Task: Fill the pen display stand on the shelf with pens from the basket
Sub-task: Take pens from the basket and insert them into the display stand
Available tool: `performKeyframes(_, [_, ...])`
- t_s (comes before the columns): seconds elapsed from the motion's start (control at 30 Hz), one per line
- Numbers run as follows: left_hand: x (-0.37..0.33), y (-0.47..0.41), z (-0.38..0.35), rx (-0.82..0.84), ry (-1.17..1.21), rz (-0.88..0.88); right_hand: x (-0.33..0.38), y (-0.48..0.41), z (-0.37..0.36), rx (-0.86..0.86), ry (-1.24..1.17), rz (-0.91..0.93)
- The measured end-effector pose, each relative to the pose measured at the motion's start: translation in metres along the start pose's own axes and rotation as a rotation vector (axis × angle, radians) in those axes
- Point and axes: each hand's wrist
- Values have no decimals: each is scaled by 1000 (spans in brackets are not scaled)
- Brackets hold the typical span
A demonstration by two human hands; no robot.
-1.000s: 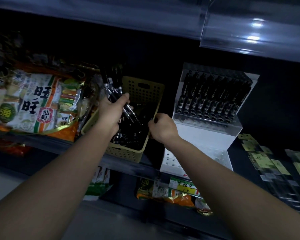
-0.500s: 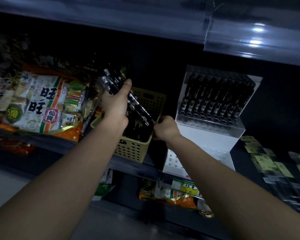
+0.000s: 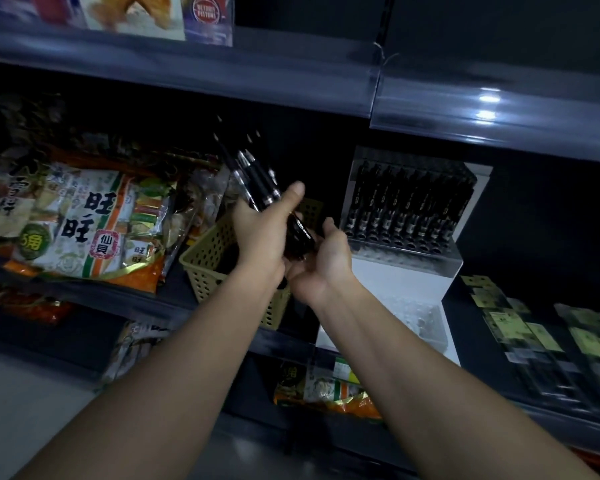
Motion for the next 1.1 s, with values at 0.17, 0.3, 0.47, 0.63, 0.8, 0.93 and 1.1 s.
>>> performKeyframes(0.17, [25, 29, -7, 24, -37, 88, 1, 6, 11, 19, 0, -47])
performKeyframes(0.3, [30, 39, 0, 133, -228, 4, 8, 13, 27, 43, 79, -74])
performKeyframes(0.47, [32, 40, 18, 333, -489, -168, 21, 14, 37, 33, 301, -38])
performKeyframes(0.63, [21, 22, 39, 580, -752, -502, 44, 19, 47, 60, 549, -173])
performKeyframes(0.8, [5, -5, 50, 814, -1211, -1048, 70, 23, 51, 399, 721, -417])
performKeyframes(0.93, [-2, -24, 51, 865, -1293, -1361, 78, 25, 49, 664, 815, -519])
performKeyframes(1.1, [-4, -34, 47, 887, -1299, -1657, 67, 25, 49, 644, 988, -431])
Point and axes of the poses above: each hand's wrist, its own y-axis away from the middle knuckle, its own z-axis out of the back of the hand, x = y × z, and after that the axes turned 8 degrees about -z, right-handed
